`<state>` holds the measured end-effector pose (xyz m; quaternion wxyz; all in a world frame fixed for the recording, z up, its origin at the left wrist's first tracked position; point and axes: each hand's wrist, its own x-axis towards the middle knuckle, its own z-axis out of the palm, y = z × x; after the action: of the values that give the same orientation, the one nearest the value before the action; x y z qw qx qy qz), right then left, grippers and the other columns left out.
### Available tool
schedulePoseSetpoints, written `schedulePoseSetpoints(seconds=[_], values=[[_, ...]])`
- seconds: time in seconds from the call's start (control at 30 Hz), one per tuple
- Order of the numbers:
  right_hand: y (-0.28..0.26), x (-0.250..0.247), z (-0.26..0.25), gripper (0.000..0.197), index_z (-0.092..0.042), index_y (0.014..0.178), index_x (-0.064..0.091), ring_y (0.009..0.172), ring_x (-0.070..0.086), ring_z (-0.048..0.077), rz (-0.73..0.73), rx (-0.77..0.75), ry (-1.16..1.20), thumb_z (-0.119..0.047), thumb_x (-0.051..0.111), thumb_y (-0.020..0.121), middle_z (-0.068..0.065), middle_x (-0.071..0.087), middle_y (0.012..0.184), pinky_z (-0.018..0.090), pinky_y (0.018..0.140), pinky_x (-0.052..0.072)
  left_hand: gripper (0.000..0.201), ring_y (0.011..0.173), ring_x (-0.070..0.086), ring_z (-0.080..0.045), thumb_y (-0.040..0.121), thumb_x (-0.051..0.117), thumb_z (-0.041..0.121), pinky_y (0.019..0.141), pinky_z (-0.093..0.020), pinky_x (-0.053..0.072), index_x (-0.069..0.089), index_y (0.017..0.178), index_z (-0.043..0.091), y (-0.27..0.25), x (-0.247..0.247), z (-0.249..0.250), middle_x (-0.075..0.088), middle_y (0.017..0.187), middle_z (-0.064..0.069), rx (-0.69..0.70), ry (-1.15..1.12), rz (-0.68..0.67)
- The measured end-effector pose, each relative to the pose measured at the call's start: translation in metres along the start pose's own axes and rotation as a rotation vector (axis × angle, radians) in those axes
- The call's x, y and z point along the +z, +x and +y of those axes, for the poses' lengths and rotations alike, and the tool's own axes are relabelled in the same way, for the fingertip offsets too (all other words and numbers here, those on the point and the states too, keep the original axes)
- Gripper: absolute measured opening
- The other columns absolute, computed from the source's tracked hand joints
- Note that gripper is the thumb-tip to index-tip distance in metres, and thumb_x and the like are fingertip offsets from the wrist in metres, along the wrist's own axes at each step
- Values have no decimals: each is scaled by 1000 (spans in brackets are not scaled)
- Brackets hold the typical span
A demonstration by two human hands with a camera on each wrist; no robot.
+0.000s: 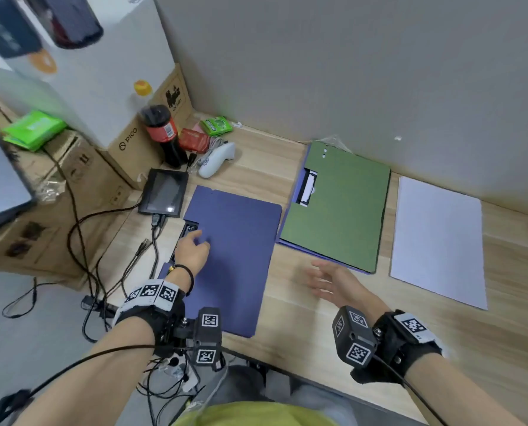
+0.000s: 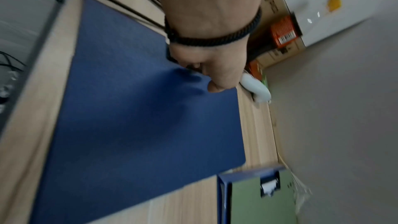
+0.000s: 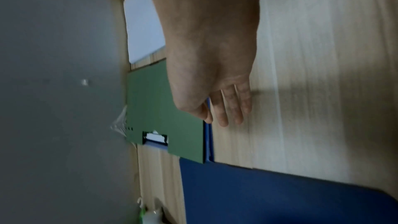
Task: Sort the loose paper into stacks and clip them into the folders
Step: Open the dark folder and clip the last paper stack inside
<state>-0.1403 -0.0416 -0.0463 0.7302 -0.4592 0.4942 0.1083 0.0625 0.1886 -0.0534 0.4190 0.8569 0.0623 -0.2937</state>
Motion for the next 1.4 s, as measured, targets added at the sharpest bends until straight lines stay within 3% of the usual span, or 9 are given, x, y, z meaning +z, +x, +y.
schedulePoseSetpoints(seconds=[0.17, 0.27, 0.4, 0.53, 0.87, 1.03, 1.13, 1.27, 1.4], values=[[8, 40, 14, 28, -13, 126, 49, 94, 57, 20, -37, 69, -116, -16, 43, 99, 5, 58, 108, 31, 79, 46, 47, 94, 54, -26, 91, 49, 4, 80, -29, 41, 45, 138, 6, -5, -35, -33, 58, 120, -16, -118, -52, 19], [9, 55, 11, 32, -12, 132, 45, 119, 49, 20, -53, 78, -147, -17, 41, 100, 5, 52, 122, 34, 100, 38, 46, 100, 49, -23, 93, 47, 2, 85, -24, 34, 42, 138, 4, -6, -38, -38, 52, 111, -10, -164, -84, -22], [9, 67, 9, 26, -13, 120, 55, 117, 51, 12, -111, 88, -235, -20, 45, 97, -6, 61, 113, 32, 101, 37, 46, 122, 47, -28, 93, 50, 6, 101, -28, 34, 41, 139, 5, -10, -36, -40, 51, 128, -15, -217, -130, -37], [12, 70, 12, 31, -17, 125, 49, 119, 48, 17, -97, 46, -315, -26, 50, 95, -2, 55, 121, 32, 95, 40, 17, 71, 44, -21, 92, 50, 10, 68, -28, 39, 50, 76, 13, -6, -31, -40, 45, 74, -5, -268, -136, -51], [12, 74, 30, 31, -16, 71, 52, 44, 39, 9, -45, 90, -228, -25, 42, 98, -9, 45, 44, 20, 43, 30, 13, 56, 36, -17, 91, 51, 21, 51, -23, 26, 51, 86, 9, -11, -37, -56, 40, 64, -3, -319, -13, -67], [7, 73, 26, 21, -21, 72, 57, 64, 40, 13, -105, 90, -234, -22, 49, 91, -4, 47, 65, 24, 61, 31, 37, 92, 61, -31, 89, 59, 34, 77, -32, 46, 58, 103, 0, -12, -44, -58, 60, 92, -14, -291, -56, -5], [2, 76, 27, 20, -19, 77, 61, 67, 45, 12, -144, 124, -217, -19, 48, 93, -5, 57, 67, 26, 66, 34, 36, 66, 52, -25, 89, 60, 37, 67, -30, 40, 50, 67, 11, -14, -48, -59, 52, 69, -8, -211, -42, 48], [-3, 84, 24, 21, -17, 110, 61, 94, 54, 16, -143, 91, -221, -25, 52, 92, 2, 60, 105, 27, 71, 43, 41, 85, 65, -32, 79, 48, 53, 82, -44, 54, 66, 88, 18, -5, -52, -64, 71, 89, -7, -60, -43, 118], [-7, 90, 4, 39, -15, 127, 54, 89, 63, 15, -150, -42, -166, -37, 46, 96, -2, 68, 105, 28, 72, 48, 40, 76, 55, -27, 90, 47, 45, 75, -36, 47, 62, 85, 8, -21, -60, -22, 60, 77, -5, 62, -138, 246]])
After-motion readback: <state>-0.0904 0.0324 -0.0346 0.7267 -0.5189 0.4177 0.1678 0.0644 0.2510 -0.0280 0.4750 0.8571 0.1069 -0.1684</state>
